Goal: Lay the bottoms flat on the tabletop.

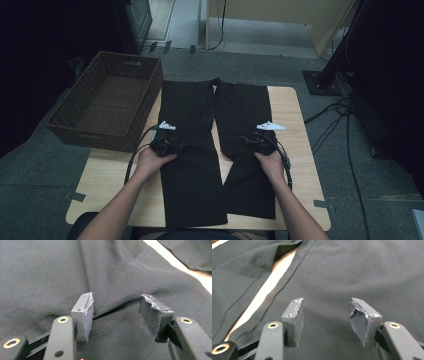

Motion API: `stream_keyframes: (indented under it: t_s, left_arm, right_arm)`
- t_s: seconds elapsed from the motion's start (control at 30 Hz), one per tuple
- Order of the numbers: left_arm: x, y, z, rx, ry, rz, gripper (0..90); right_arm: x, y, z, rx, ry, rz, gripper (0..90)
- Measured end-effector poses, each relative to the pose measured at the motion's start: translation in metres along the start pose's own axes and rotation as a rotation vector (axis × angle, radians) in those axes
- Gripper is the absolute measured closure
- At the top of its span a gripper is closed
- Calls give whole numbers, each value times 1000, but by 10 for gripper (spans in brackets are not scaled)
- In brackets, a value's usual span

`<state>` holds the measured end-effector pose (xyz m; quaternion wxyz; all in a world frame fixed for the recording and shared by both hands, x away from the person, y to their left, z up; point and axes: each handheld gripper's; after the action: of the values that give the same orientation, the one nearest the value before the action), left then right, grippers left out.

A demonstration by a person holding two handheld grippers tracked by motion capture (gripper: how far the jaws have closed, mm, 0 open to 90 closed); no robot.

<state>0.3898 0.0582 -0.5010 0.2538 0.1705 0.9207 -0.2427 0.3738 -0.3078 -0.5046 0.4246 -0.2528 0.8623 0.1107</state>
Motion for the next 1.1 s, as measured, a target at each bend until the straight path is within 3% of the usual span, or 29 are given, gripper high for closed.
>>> stream_keyframes:
  t_s: [0.23, 0.43, 0.57, 0.7, 0.97, 1.1]
  left_arm:
    - [0, 0, 0, 3, -6, 2, 454]
    - [0, 2, 1, 16, -16, -5, 448]
    - [0, 3, 2, 14, -26, 2, 446]
    - [-6, 2, 3, 18, -28, -3, 428]
    - [-31, 1, 7, 49, -48, -18, 402]
    - [-44, -2, 18, 36, -51, 6, 397]
  right_arm:
    - [-15, -7, 31, 18, 26, -34, 397]
    - [-18, -1, 48, 37, 52, -59, 393]
    - [-19, 4, 50, 64, 60, -97, 398]
    - [-18, 4, 50, 68, 57, -99, 408]
    - [-18, 3, 50, 72, 52, -99, 475]
    - [-17, 4, 49, 63, 46, -108, 556]
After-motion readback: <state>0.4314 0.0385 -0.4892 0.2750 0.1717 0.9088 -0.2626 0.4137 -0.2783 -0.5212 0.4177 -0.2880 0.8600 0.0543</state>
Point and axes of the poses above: each handheld gripper's, and its own axes: z roughly forward along the jaws, x roughly out of its underside, y roughly to its left, and after that the axes turned 13 degrees about -z, right-handed
